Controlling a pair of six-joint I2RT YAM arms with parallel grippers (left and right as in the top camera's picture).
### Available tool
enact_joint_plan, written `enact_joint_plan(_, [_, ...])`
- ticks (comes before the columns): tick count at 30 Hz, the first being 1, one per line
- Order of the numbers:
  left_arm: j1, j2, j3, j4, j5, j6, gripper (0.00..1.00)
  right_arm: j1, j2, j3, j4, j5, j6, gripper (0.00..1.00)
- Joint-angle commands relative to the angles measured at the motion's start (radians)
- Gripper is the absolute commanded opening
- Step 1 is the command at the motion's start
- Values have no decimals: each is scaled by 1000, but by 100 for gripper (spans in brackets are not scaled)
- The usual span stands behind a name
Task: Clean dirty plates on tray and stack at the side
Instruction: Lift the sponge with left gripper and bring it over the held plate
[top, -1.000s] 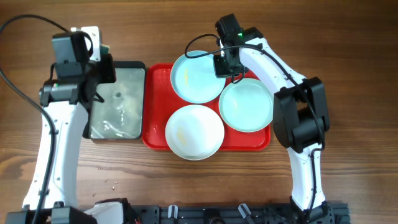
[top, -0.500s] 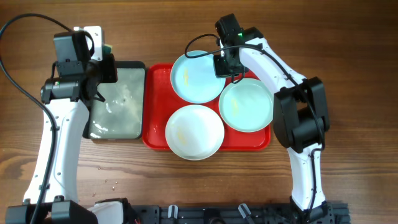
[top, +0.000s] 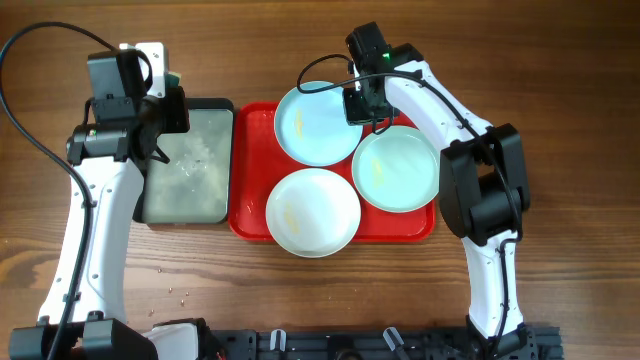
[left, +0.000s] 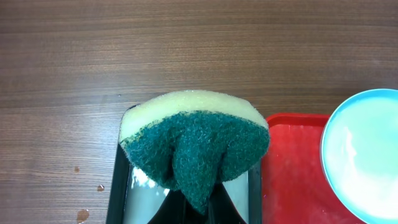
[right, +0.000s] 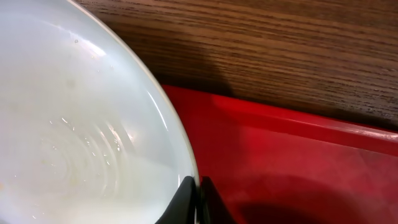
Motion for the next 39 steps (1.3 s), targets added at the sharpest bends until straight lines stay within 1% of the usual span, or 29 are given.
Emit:
enact_joint_plan(1, [-2, 10, 8, 5, 16, -15, 4, 4, 23, -11, 5, -7, -1, 4])
enact_joint_plan(23, [-2, 19, 11, 0, 15, -14, 4, 4, 23, -11, 13, -7, 2, 4])
enact_joint_plan(28, [-2, 41, 108, -14, -60, -14, 4, 4, 23, -11, 17, -10, 2, 4])
enact_joint_plan(30, [-8, 41, 129, 19, -54, -14, 4, 4, 23, -11, 20, -89, 1, 4])
enact_joint_plan(32, [-15, 46, 129, 9, -4, -14, 4, 4, 23, -11, 28, -146, 2, 4])
enact_joint_plan(36, [-49, 99, 129, -56, 200, -20, 4, 4, 23, -11, 39, -205, 2, 4])
enact_joint_plan(37, [-68, 123, 129, -62, 227, -45, 4, 4, 23, -11, 39, -212, 2, 4])
enact_joint_plan(39, [-109, 173, 129, -62, 227, -100, 4, 4, 23, -11, 38, -218, 10, 4])
